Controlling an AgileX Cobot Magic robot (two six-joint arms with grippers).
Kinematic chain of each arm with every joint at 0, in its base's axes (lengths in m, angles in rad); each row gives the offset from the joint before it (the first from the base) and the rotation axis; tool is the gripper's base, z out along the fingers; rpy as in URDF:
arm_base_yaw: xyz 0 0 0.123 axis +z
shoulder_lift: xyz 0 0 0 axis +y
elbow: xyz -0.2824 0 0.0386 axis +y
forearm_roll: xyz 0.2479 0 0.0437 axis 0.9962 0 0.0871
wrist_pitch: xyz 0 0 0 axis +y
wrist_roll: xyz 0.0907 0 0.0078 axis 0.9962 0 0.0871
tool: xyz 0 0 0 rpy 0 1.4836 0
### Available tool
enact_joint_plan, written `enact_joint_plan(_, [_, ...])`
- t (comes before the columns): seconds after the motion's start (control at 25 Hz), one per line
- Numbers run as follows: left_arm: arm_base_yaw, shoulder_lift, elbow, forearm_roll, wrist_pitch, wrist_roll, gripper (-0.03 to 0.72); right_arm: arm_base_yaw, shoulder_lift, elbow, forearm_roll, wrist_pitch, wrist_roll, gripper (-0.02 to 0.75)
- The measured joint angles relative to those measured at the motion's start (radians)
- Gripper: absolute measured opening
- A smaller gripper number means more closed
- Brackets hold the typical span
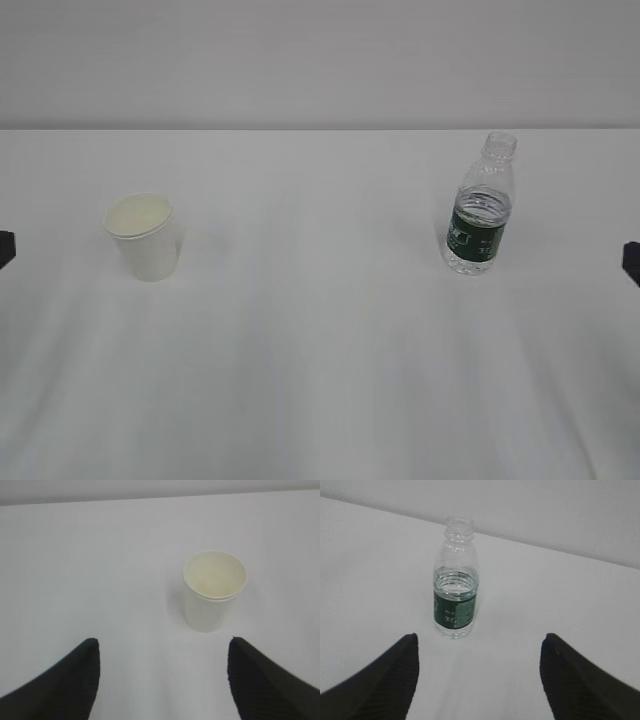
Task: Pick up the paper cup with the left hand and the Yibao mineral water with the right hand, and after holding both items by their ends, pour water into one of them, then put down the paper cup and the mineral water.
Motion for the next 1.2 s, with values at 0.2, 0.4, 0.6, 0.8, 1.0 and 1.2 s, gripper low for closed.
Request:
enact_joint_plan(0.2, [-0.077,0.141,0.0,0.029,-0.15,0.0,0.573,0.0,0.276,-0.002,-0.038,-0.276,0.002,0.573])
enact_joint_plan(0.4, [-0.086,0.223,0.0,0.027,-0.232,-0.012,0.601,0.0,0.553,-0.007,-0.04,-0.558,0.006,0.594])
enact_joint_plan(0.6, [-0.086,0.334,-0.002,0.026,-0.354,-0.016,0.606,0.0,0.814,-0.017,-0.031,-0.813,0.01,0.608])
enact_joint_plan(0.8, [-0.086,0.511,-0.007,0.029,-0.561,-0.077,0.606,0.0,0.953,-0.024,-0.019,-0.845,0.01,0.611])
enact_joint_plan(1.0, [-0.086,0.693,-0.009,0.083,-0.747,-0.132,0.605,0.0,0.962,-0.029,-0.003,-0.848,0.01,0.611])
enact_joint_plan(1.2, [-0.086,0.836,-0.013,0.107,-0.867,-0.18,0.605,0.0,0.962,-0.059,0.001,-0.85,0.01,0.611])
